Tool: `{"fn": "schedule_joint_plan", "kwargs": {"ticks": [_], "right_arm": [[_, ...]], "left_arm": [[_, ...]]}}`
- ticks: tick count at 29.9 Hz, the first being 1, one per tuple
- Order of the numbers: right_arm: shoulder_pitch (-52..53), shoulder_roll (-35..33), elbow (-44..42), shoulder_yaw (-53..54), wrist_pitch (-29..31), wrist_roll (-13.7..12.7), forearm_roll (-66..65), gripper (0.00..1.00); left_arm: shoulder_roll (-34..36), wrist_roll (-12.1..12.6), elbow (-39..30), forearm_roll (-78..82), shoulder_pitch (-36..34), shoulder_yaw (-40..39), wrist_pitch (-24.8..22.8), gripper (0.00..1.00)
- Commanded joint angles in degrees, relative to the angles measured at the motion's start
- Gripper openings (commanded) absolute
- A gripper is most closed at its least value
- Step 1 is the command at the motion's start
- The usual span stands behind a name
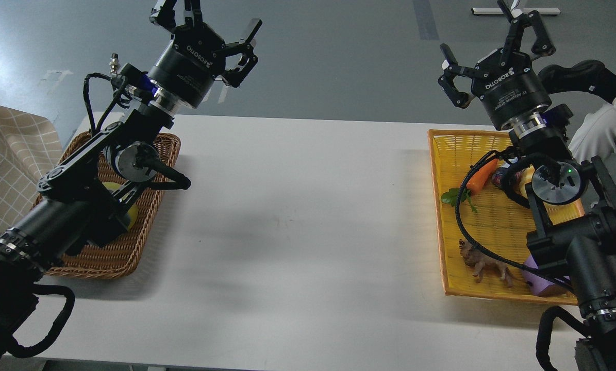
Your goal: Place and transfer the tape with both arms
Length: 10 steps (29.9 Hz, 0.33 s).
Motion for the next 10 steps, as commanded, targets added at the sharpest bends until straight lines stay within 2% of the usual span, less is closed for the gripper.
{"fn": "schedule_joint_plan", "kwargs": {"ticks": [1,10], "right_arm": [[0.0,0.1,0.2,-0.1,0.0,0.0,0.0,1.00],[0.1,0.1,0.9,0.4,0.0,0.1,0.1,1.00]], "left_arm": [[0.0,0.0,0.0,0.0,0.3,0.1,0.0,0.98],[0.1,0.0,0.0,0.0,0.8,-0.1,0.0,0.98]]}}
